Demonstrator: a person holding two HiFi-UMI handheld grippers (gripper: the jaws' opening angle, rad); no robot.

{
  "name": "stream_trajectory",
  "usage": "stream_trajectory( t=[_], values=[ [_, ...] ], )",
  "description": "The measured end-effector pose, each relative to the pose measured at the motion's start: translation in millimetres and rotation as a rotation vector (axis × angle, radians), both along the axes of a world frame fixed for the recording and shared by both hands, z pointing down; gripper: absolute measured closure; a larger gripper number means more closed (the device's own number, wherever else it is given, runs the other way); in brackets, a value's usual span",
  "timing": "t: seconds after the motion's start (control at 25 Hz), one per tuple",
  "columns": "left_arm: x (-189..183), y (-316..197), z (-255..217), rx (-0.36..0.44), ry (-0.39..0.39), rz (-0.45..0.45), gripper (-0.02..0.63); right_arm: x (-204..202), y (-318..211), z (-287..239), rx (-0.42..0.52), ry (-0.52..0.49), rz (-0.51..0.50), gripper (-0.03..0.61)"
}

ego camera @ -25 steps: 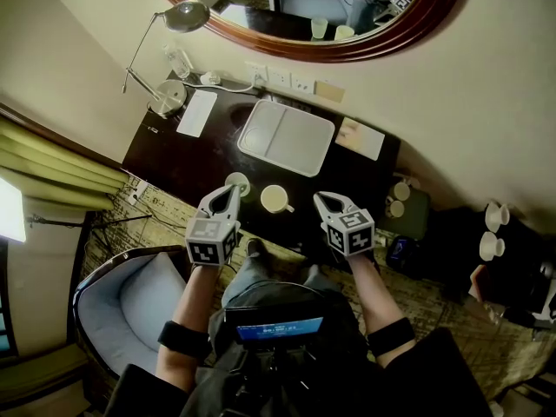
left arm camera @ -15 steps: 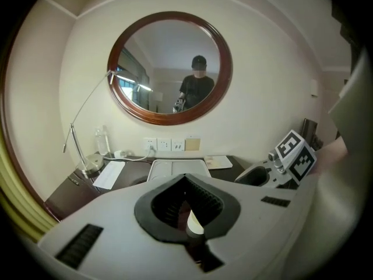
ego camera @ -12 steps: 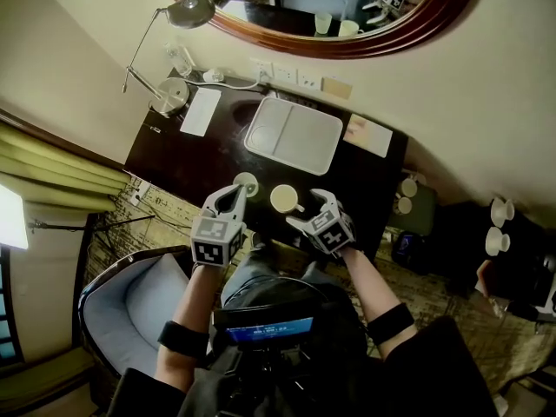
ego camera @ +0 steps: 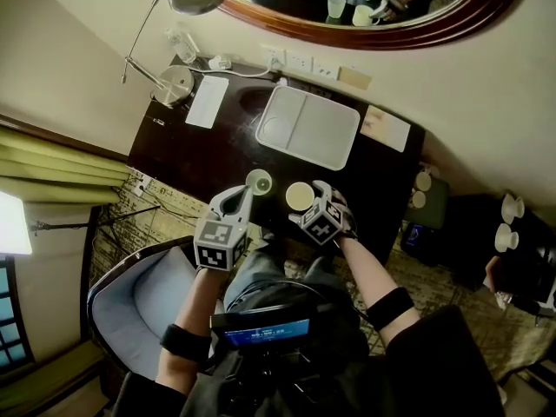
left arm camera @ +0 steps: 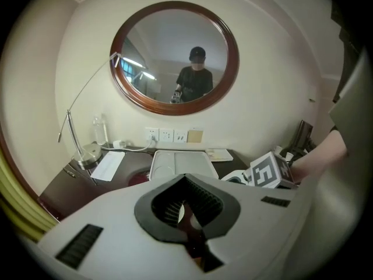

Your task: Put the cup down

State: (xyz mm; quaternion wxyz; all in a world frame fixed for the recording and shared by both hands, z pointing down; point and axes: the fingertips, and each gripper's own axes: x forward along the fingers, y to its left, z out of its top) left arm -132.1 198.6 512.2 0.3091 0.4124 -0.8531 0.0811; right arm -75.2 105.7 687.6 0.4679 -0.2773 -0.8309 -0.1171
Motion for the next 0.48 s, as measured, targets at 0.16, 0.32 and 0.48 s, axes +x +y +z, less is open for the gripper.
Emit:
stream_trajectory(
  t=[0.16, 0.32, 0.48],
  values=[
    [-3.8, -1.6, 6.2, -0.011, 0.004, 0.031, 0.611, -6.6, 5.3, 23.7, 0.02, 0.046, -0.034, 0.043],
    [-9.1, 2.2, 9.6, 0.009, 0.031, 0.032, 0.611, -13.5, 11.7, 26.4, 0.041, 0.055, -0.078, 0.044],
    [-12.5, 6.4, 17.1, 0.013, 0.059, 0.028, 0.611, -11.9, 16.5, 31.9, 0.06, 0.066, -0.128, 0.115]
  ],
)
